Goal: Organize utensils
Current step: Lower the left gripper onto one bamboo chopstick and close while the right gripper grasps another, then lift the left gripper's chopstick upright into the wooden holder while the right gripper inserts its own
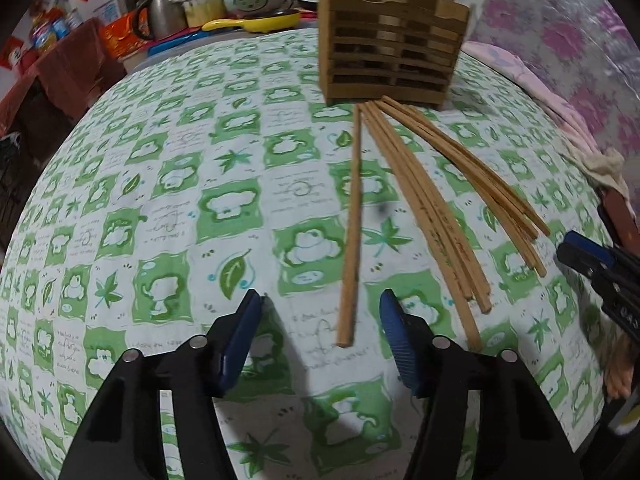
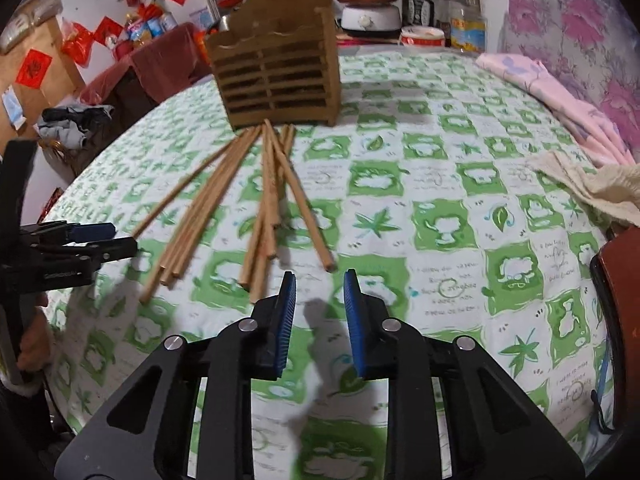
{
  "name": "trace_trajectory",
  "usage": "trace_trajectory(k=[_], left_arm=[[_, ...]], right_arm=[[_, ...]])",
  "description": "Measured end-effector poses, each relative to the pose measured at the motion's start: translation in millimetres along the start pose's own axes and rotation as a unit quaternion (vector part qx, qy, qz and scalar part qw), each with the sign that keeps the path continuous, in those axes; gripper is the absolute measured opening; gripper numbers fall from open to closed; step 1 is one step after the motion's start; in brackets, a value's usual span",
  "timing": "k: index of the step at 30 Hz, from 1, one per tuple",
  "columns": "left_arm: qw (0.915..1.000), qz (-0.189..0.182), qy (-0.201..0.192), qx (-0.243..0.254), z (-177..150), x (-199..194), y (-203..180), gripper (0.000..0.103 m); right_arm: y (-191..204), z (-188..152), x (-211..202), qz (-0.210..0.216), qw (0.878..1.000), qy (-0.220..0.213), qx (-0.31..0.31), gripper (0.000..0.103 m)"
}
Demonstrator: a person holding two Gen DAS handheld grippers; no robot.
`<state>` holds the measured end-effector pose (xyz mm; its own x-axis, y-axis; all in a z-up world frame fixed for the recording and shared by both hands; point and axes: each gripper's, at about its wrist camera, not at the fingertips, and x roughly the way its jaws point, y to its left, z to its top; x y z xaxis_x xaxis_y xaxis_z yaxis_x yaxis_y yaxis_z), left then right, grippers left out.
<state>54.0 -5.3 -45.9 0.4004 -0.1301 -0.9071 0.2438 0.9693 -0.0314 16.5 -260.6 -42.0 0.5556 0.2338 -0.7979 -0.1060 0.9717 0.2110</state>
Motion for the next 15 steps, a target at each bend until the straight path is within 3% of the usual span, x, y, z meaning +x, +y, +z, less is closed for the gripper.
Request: trace_trajectory(k=[6, 7, 8, 10, 15], left_arm=[[0.9996, 0.012, -0.003, 0.023, -3.2, 0.5, -11.4, 0.056], [0.9996, 0.007, -0.005, 0.026, -3.6, -0.5, -12.3, 0.044], [0.9996, 0.002, -0.006, 0.028, -4.7, -1.8, -12.4, 0.037], [0.9995, -0.011, -0.007, 0.029, -6.2, -3.7, -12.3, 0.006], [0.9989, -0.043, -0.017, 0.006, -3.3, -15.2, -5.0, 0.005]], right_arm=[[6.1, 12.4, 20.7, -0.022, 0.999, 0.025, -0.028, 0.025], [7.1, 13.5, 22.1, -0.026, 0.999, 0.025, -0.031, 0.022], [7.3, 13.5, 22.3, -0.027, 0.999, 0.024, -0.032, 0.007], [8.2, 11.6, 19.9, -0.017, 0.999, 0.022, -0.033, 0.007], [7.0, 9.1, 3.8, -0.017, 1.000, -0.009, -0.025, 0.007]])
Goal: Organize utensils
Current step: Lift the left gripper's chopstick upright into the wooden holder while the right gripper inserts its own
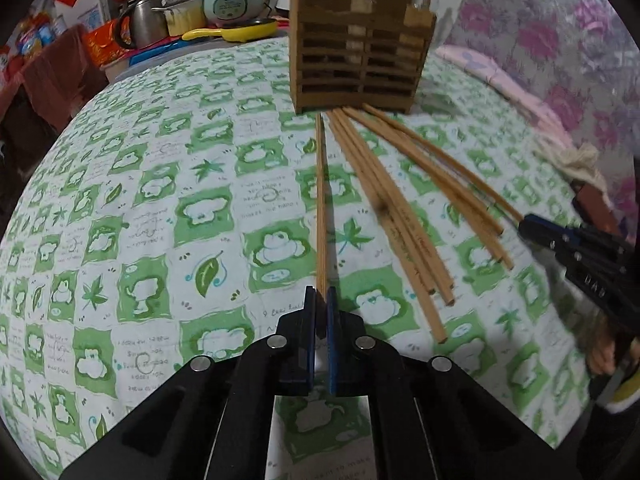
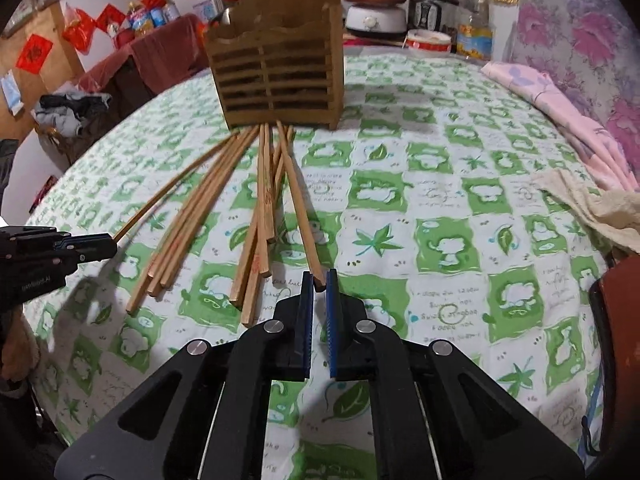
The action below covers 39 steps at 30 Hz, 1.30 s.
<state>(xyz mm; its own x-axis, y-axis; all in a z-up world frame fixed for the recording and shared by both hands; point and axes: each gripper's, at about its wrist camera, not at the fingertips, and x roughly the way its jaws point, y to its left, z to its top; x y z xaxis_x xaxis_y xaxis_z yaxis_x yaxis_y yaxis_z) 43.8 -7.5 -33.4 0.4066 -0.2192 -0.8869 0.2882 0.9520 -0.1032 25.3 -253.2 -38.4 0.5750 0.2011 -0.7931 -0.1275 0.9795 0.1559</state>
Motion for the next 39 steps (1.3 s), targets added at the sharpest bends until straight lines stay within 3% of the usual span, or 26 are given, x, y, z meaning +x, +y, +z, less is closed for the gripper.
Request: trace_trajectory(k=[13, 27, 32, 36, 39], left_arm=[[0.9958, 0.012, -0.091, -0.004, 58.1, -80.5, -10.5, 0.005], [0.9856, 0.013, -0.166, 0.030, 160.0, -135.3, -55.3, 0.005], [0.9741, 0.011, -0.225, 0.025, 199.6, -167.0, -63.8, 0.005], [0.9579, 0.023, -0.286, 0.016, 219.8, -185.3, -64.4, 0.005], [0.9480, 0.036, -0.316, 0.002, 227.7, -177.2, -59.0, 0.005]], right_arm=[[9.8, 47.7, -82.0, 0.001, 0.992, -0.125, -0.003, 0.006], [36.5, 130.0, -115.6, 0.005, 0.982, -0.189, -0.016, 0.006], [40.6, 166.9, -128.2, 0.005, 0.973, -0.229, -0.006, 0.006], [41.7, 194.4, -139.3, 0.005, 0.961, -0.277, 0.013, 0.006], [42.3, 210.0, -135.0, -0.010, 0.950, -0.312, 0.023, 0.006]])
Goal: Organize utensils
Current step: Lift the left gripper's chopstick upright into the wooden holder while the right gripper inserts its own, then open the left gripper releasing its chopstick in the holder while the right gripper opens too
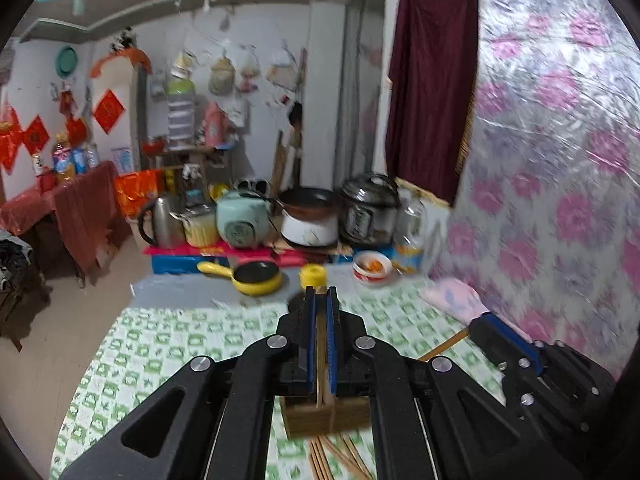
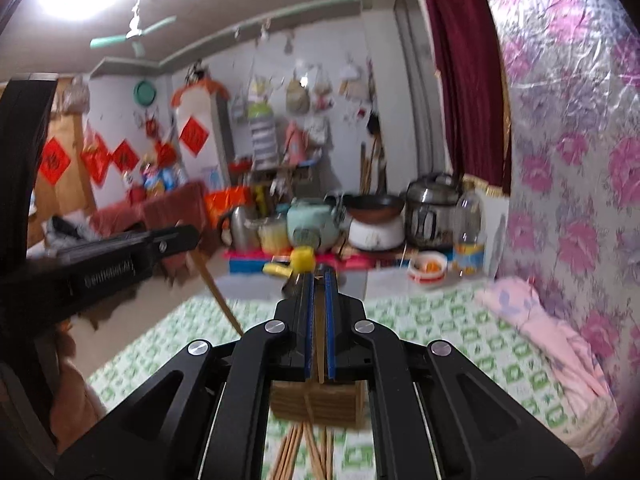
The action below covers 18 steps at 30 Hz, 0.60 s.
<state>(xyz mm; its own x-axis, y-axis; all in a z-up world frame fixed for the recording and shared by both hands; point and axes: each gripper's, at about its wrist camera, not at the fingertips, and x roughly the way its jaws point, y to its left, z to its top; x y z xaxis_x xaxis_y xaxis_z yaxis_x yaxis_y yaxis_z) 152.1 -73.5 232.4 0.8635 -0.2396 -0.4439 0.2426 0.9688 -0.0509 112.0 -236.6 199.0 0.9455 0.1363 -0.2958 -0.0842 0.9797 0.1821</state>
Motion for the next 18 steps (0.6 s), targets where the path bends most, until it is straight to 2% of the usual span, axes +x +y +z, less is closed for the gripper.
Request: trace_trajectory(k=[3, 6, 7, 8, 10, 12, 15, 18], left_arm=[[0.9998, -0.002, 0.010, -0.019, -13.4, 25.5, 8.2, 0.006], [0.9970, -0.016, 0.058, -0.048, -37.2, 61.9, 21.7, 0.006], [0.9955, -0.018, 0.074, -0.056, -46.1, 70.9, 25.6, 0.009], [0.9944, -0.019, 0.085, -0.060, -55.6, 76.0, 29.1, 0.014], [0.9947, -0.014, 0.084, -0.059, -66.2, 75.6, 32.8, 0.054], [0.9957, 0.005, 0.074, -0.055, -73.7, 70.7, 36.2, 0.063], [0.9941, 0.000, 0.086, -0.065, -81.7, 65.9, 43.3, 0.067], [0.9925, 0.002, 0.096, -0.075, -92.9, 57.2, 52.2, 0.078]], right_arm=[[0.7, -10.9, 24.6, -0.009, 1.000, 0.013, 0.000, 0.006], [-4.9, -40.2, 63.1, -0.004, 0.997, 0.078, 0.002, 0.006], [-7.3, -47.5, 68.8, -0.003, 0.996, 0.092, 0.005, 0.009], [-11.2, -55.3, 70.7, -0.007, 0.995, 0.098, 0.010, 0.011], [-15.4, -65.6, 67.4, -0.008, 0.995, 0.101, 0.011, 0.012], [-18.4, -71.9, 62.0, -0.005, 0.994, 0.104, 0.013, 0.013], [-24.0, -79.9, 49.0, 0.001, 0.994, 0.104, 0.023, 0.015], [-31.0, -90.7, 37.0, 0.007, 0.994, 0.106, 0.040, 0.023]])
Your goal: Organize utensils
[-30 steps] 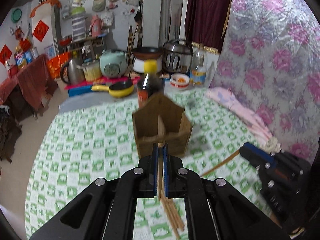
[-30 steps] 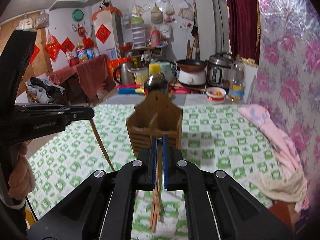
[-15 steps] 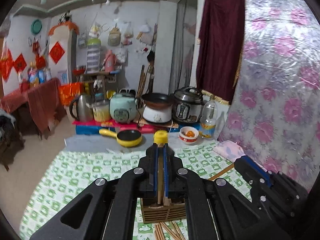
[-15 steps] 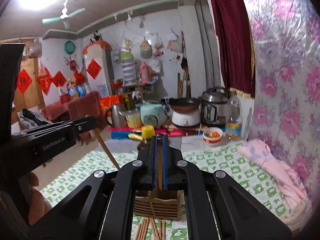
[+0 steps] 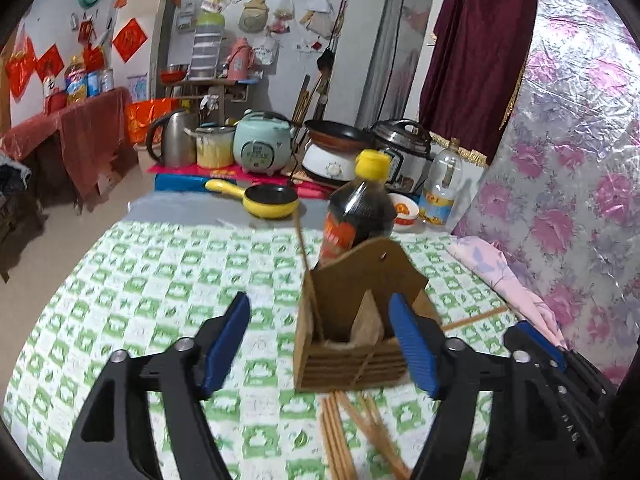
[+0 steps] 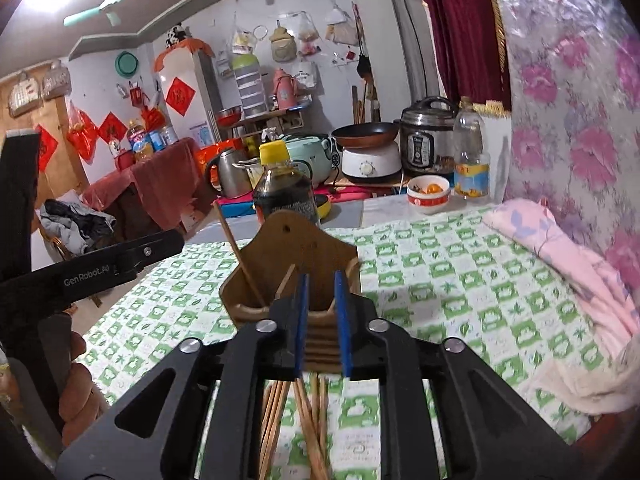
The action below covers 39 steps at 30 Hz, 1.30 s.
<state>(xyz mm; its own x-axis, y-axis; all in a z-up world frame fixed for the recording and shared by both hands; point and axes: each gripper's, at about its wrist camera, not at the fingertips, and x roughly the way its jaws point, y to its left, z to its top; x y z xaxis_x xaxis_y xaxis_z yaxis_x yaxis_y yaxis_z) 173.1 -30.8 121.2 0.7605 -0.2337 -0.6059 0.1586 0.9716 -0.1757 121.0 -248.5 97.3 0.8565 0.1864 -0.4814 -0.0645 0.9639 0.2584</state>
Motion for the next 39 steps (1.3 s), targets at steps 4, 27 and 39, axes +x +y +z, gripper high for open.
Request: trace_trajectory(k=[4, 27, 39], left_arm=[[0.9997, 0.012, 0.013, -0.017, -28.9, -5.7, 14.4, 0.090], [0.9689, 0.080, 0.234, -0.016, -163.5, 40.6, 61.3, 0.094], [0.9702, 0.080, 0.227, -0.026, -159.8, 38.0, 65.2, 0.093]], right_arm=[[-10.4, -23.7, -7.5, 0.004, 1.000, 0.016, 0.012, 0.051], [-33.2, -144.4, 8.1, -0.027, 0.979, 0.203, -0.012, 0.043], [-14.8, -150.1, 4.7, 0.022, 0.977, 0.204, -0.056, 0.036]])
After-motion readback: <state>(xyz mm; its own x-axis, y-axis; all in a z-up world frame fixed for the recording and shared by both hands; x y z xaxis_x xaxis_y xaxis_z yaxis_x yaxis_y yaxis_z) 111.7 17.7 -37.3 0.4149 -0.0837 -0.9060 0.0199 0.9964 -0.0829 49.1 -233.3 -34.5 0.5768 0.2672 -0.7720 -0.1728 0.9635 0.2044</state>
